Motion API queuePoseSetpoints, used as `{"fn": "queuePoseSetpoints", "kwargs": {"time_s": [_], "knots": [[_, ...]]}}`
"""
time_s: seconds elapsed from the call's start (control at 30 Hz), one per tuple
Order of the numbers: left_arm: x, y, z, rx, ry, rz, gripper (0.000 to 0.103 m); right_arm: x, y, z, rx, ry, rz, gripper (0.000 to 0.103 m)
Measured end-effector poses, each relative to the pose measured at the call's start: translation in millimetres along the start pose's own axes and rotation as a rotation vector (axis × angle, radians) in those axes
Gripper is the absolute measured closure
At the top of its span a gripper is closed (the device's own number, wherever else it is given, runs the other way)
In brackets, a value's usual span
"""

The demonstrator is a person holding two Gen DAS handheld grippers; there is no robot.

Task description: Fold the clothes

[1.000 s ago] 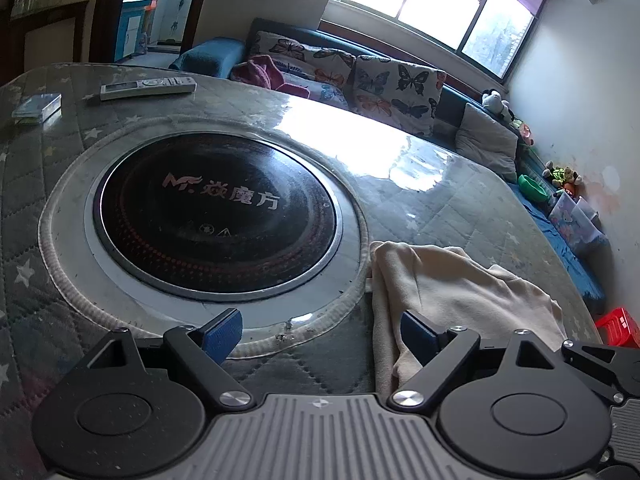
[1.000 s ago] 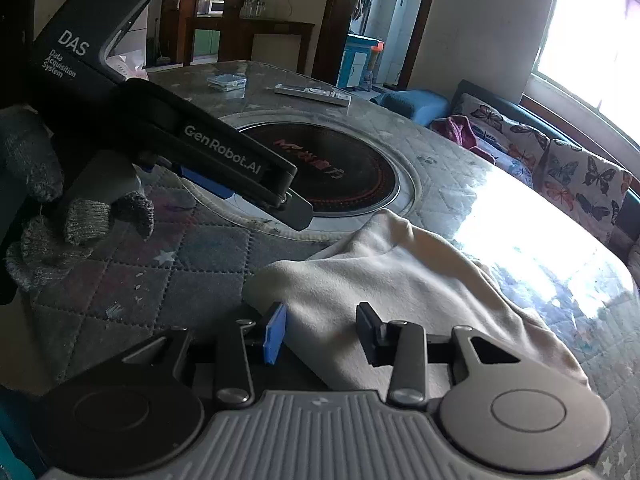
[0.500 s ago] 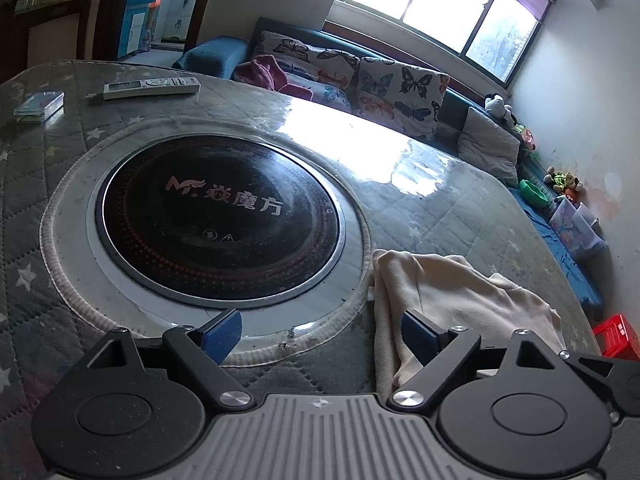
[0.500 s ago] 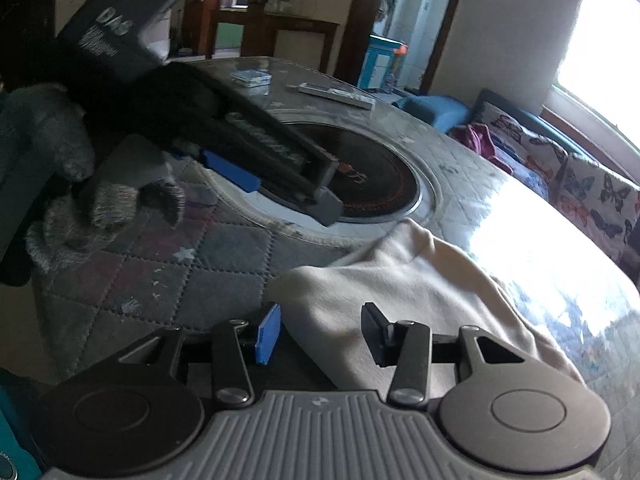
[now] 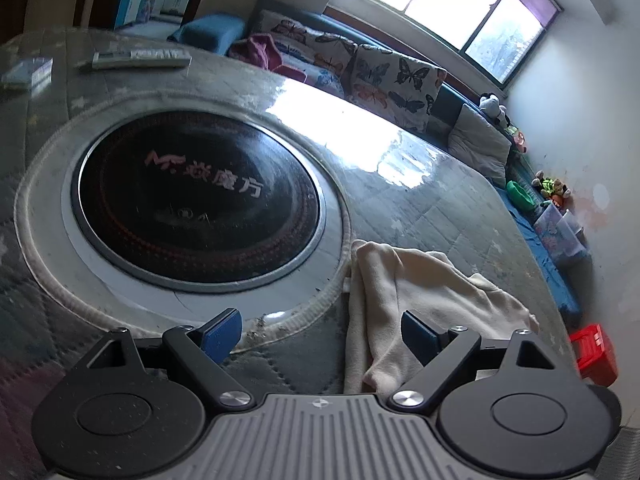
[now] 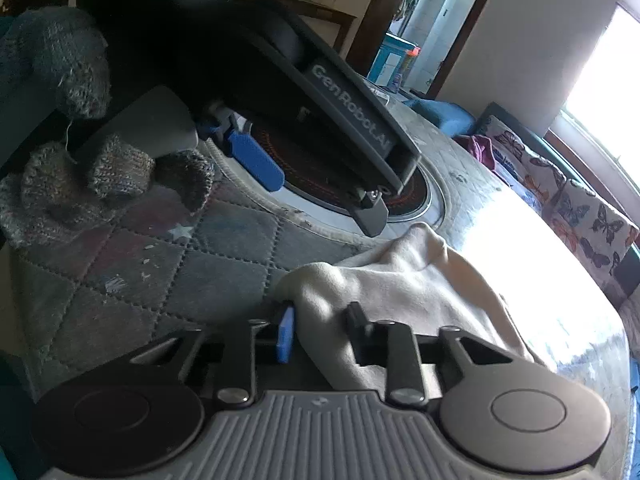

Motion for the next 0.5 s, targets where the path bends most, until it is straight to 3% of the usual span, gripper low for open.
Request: {"fn": "queuePoseSetpoints", "kwargs": {"time_s": [0.17,0.5], "knots": [[-0.9,-2.7,7.1,-0.039,-0.021,-0.087,0.014,4.1,14.8,-4.0,0.016,0.019,0.074,0.097],[-0.3,3.7,23.8,-0.144,-0.045,-0.275,0.014,13.1,54.1,-21.6,0.040,0.066,0.242,0.098]]}}
Point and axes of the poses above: each gripper's, at about its wrist camera, not at the fingertips, and z roughly the way its jaws point, y to its right, x to its top, the point moved 8 cm from there along z, roughly the way its jaws point, and after that the axes turned 11 degrees about -x, right-handed, at the moved point
